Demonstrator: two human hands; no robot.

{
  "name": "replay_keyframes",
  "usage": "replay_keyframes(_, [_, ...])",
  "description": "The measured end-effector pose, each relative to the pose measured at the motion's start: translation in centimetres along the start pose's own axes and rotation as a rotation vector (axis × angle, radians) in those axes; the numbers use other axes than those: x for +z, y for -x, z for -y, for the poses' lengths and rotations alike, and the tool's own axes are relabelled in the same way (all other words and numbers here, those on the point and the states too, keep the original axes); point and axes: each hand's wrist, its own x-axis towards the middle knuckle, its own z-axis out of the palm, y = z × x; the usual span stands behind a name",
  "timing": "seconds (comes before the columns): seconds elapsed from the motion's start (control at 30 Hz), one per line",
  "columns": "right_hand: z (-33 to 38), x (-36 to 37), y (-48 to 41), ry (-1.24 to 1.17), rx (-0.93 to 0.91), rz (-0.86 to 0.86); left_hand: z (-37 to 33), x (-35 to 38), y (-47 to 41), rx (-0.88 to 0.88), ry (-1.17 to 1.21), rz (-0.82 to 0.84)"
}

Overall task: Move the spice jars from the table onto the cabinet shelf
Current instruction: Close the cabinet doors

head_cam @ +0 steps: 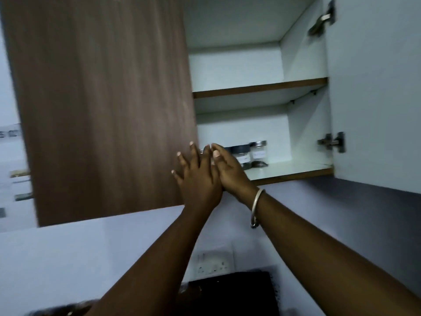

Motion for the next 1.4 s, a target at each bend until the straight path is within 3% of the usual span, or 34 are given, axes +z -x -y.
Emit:
replay_keyframes(0.23, [4.5, -13.0, 9.5, 0.200, -0.298, -0.304, -14.1, 3.7, 5.0, 0.499, 0.748, 0.008])
replay_keyframes(0.43, [10.0, -23.8, 17.0, 0.636, -0.360, -0.608, -28.0, 6.3, 9.0, 0.658, 1.145, 0.100])
replay_keyframes(0.5, [11.4, -26.0, 18.8, 0.832, -0.367, -0.670, -31.4, 7.1, 10.1, 0.657, 1.186, 0.140])
replay_keyframes(0.6, [13.3, -29.6, 21.3, 1.170, -0.461, -0.779, -36.5, 8.0, 11.8, 0.517, 1.233, 0.375])
replay_keyframes(0.63, [13.7, -30.6, 21.8, 1.272, -0.495, -0.802, -37.8, 8.2, 12.2, 0.544, 1.189, 0.401])
replay_keyframes(0.73, [14.0, -33.2, 22.5, 1.507, -0.447, -0.947, -41.1, 9.2, 12.8, 0.798, 0.747, 0.149])
replay_keyframes(0.8, [13.9, -34.7, 22.7, 1.477, -0.344, -1.032, -42.5, 9.5, 12.8, 0.768, 0.758, 0.127])
replay_keyframes(0.93, [13.0, -36.8, 22.5, 1.077, -0.143, -0.965, -43.2, 10.7, 12.8, 0.706, 0.709, 0.226])
replay_keyframes(1.03, [11.7, -37.2, 21.9, 1.075, -0.063, -1.028, -42.7, 11.2, 12.5, 0.756, 0.687, 0.280])
replay_keyframes(1.3, [12.0, -35.3, 22.0, 0.787, -0.177, -1.087, -41.3, 9.9, 13.0, 0.773, 0.585, 0.254])
replay_keyframes(1.4, [13.3, -32.7, 22.8, 0.598, -0.278, -1.024, -39.0, 8.1, 13.8, 0.722, 0.783, 0.237])
